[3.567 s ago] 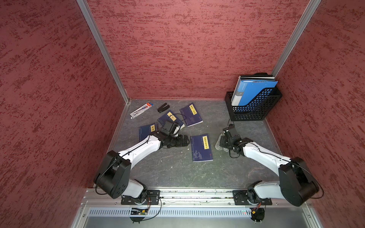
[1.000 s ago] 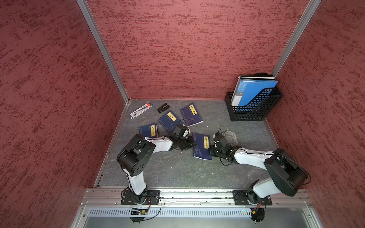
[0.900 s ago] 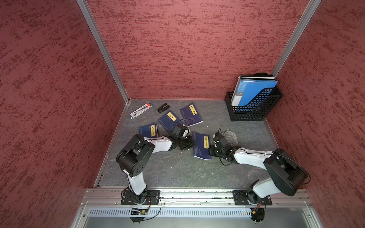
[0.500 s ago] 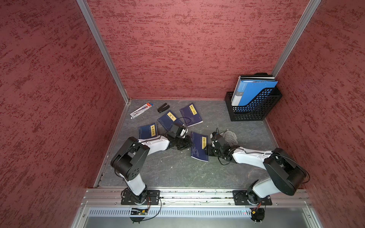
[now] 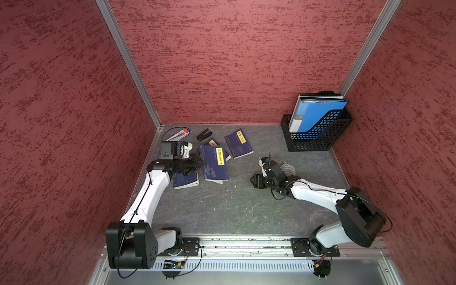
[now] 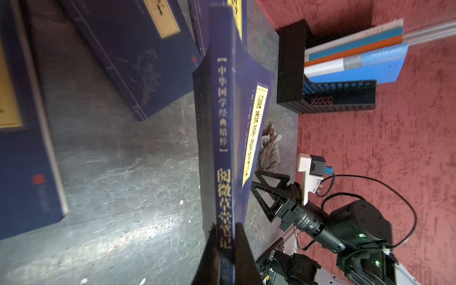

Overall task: Wipe the cover of the book
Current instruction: Place the book on the book.

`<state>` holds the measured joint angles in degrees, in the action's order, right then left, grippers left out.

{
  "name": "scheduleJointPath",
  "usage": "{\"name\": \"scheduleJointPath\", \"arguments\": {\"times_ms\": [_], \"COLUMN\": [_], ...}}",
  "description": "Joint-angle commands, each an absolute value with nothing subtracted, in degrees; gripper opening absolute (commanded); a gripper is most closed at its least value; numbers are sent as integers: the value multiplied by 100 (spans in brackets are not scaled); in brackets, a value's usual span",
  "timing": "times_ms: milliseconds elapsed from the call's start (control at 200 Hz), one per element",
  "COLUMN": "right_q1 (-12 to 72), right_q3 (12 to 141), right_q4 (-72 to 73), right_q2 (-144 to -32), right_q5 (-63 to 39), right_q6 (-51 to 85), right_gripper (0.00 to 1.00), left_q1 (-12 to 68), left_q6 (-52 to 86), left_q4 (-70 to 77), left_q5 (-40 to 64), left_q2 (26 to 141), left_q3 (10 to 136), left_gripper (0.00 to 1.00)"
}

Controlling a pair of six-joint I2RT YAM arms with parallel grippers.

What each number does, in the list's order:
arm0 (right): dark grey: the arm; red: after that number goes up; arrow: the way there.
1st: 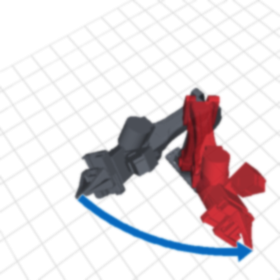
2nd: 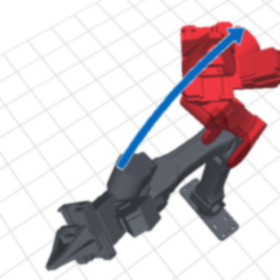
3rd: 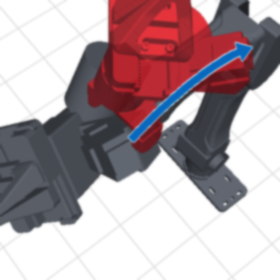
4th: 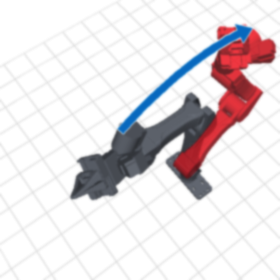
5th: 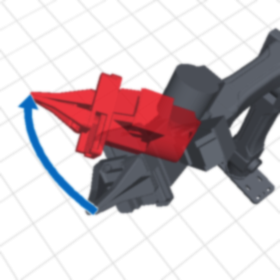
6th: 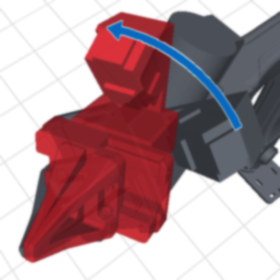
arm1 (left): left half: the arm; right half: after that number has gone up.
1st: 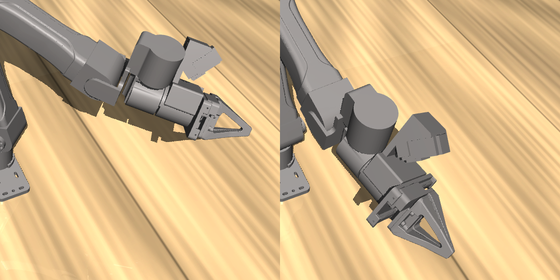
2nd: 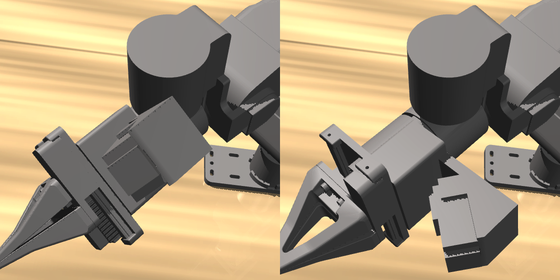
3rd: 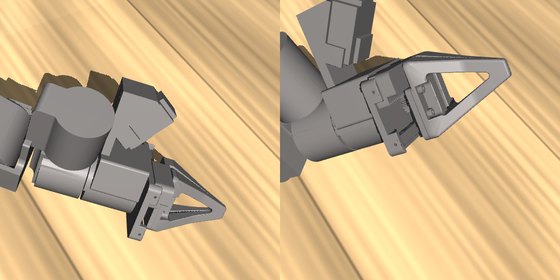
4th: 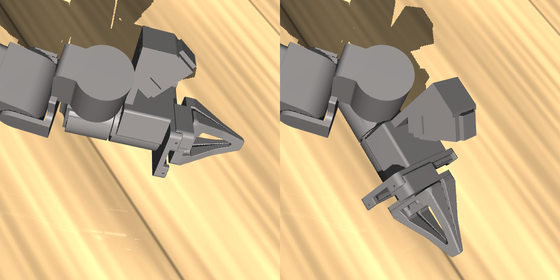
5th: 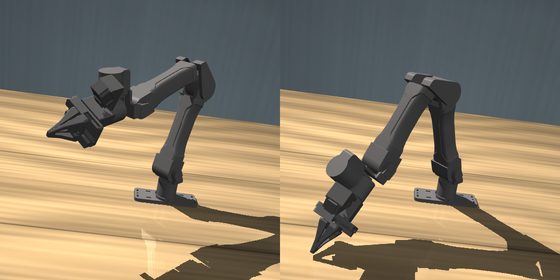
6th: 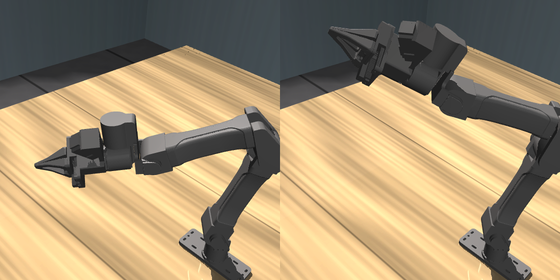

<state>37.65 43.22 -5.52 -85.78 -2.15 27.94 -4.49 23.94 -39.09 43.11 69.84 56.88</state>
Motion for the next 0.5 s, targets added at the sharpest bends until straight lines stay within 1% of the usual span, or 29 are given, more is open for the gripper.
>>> {"name": "scheduleJointPath", "arguments": {"times_ms": [0,110,210,421,496], "right_q1": [3744,3744,3735,3718,3718], "right_q3": [4569,4710,4827,5072,5075], "right_q4": [-531,-567,-574,-573,-539], "right_q2": [-8715,-8766,-8784,-8953,-8953], "right_q5": [-341,-359,-373,-495,-536], "right_q6": [2510,2362,2223,2014,1973], "right_gripper": [68,69,71,72,72], "left_q1": [-1179,-1880,-2262,-2411,-2460], "left_q6": [1696,1435,1306,1322,1218], "left_q4": [-4702,-4929,-5053,-4823,-4939], "left_q5": [4963,5226,5407,5441,5251], "left_q2": [7031,7216,7416,8006,8200], "left_q3": [6004,6242,6436,6515,6563], "left_gripper": [0,0,0,0,0]}}
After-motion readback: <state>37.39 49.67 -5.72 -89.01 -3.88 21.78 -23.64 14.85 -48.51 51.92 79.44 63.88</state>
